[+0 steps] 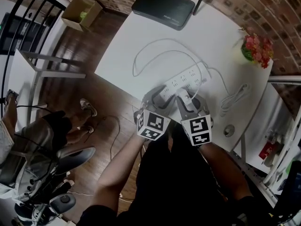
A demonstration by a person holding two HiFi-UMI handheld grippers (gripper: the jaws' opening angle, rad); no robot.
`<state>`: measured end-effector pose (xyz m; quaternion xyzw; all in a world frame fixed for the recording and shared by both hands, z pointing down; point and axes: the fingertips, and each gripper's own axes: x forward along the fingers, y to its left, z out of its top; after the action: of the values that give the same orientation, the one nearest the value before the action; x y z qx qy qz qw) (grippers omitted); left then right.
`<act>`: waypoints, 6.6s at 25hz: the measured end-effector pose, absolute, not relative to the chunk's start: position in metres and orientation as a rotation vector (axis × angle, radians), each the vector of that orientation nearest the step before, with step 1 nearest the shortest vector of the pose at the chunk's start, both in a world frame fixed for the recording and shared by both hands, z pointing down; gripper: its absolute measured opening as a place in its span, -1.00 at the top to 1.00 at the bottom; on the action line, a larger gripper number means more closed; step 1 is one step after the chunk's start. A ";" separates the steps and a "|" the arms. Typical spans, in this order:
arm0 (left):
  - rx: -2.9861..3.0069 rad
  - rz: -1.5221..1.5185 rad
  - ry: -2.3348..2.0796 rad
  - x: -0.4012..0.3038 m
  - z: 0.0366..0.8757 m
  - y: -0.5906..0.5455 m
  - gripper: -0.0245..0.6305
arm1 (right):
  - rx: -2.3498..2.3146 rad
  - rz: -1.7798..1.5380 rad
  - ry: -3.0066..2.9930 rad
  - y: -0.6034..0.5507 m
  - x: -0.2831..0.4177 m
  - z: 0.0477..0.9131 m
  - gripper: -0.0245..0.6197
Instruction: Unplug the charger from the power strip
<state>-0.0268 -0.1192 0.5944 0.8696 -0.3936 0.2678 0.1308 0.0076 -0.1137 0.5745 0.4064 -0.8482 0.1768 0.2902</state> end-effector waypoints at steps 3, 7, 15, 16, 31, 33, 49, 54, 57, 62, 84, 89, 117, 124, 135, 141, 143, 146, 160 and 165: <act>2.547 0.746 -1.135 -0.022 0.594 -0.116 0.32 | 1.067 0.457 -2.267 -0.112 0.011 0.574 0.48; 2.560 0.653 -1.173 -0.022 0.594 -0.115 0.32 | 1.068 0.446 -2.274 -0.111 0.013 0.573 0.49; 2.559 0.652 -1.186 -0.022 0.594 -0.114 0.32 | 1.084 0.455 -2.280 -0.112 0.013 0.571 0.49; 2.558 0.653 -1.186 -0.022 0.594 -0.114 0.32 | 1.084 0.455 -2.279 -0.112 0.013 0.570 0.49; 2.552 0.674 -1.189 -0.022 0.594 -0.114 0.32 | 1.081 0.447 -2.274 -0.112 0.012 0.569 0.49; 2.549 0.677 -1.190 -0.022 0.594 -0.114 0.32 | 1.084 0.448 -2.271 -0.112 0.012 0.569 0.49; 2.543 0.682 -1.188 -0.021 0.594 -0.114 0.32 | 1.111 0.494 -2.270 -0.112 0.017 0.573 0.49; 2.545 0.679 -1.190 -0.022 0.594 -0.114 0.32 | 1.107 0.458 -2.268 -0.113 0.013 0.568 0.49; 2.543 0.678 -1.194 -0.021 0.594 -0.113 0.32 | 1.104 0.392 -2.283 -0.112 0.010 0.561 0.49; 2.537 0.680 -1.203 -0.022 0.595 -0.113 0.32 | 1.129 0.423 -2.354 -0.111 0.007 0.544 0.49; 2.341 0.376 -1.338 -0.036 0.522 -0.070 0.48 | 1.340 1.047 -2.333 -0.089 0.080 0.525 0.48; 2.348 0.342 -1.254 -0.030 0.506 -0.043 0.48 | 1.404 1.280 -2.228 -0.076 0.104 0.542 0.48; 2.380 0.401 -1.030 -0.006 0.479 -0.004 0.48 | 1.550 1.729 -1.897 -0.043 0.164 0.622 0.45; 2.381 0.386 -1.031 -0.003 0.478 -0.004 0.48 | 1.600 1.621 -1.821 -0.035 0.181 0.627 0.23; 2.403 0.445 -1.046 -0.009 0.487 -0.005 0.48 | 1.666 1.532 -1.731 -0.023 0.199 0.628 0.15; 2.411 0.435 -1.058 -0.009 0.485 -0.007 0.48 | 1.703 1.286 -1.834 -0.039 0.200 0.587 0.15; 2.421 0.423 -1.066 -0.007 0.479 -0.009 0.48 | 1.697 1.193 -1.951 -0.051 0.189 0.557 0.22; 2.468 0.398 -1.085 -0.003 0.462 -0.012 0.48 | 1.633 0.999 -2.208 -0.065 0.157 0.502 0.71; 2.690 0.300 -1.184 0.010 0.366 -0.019 0.91 | 1.357 0.230 -2.662 -0.054 0.071 0.356 0.89; 2.737 0.304 -1.178 0.012 0.358 -0.018 0.91 | 1.307 0.207 -2.706 -0.049 0.065 0.351 0.89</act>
<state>0.0121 -0.0179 0.3581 0.9114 -0.3923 0.1011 0.0729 0.0647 -0.0492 0.3507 0.4329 -0.8965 0.0686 0.0647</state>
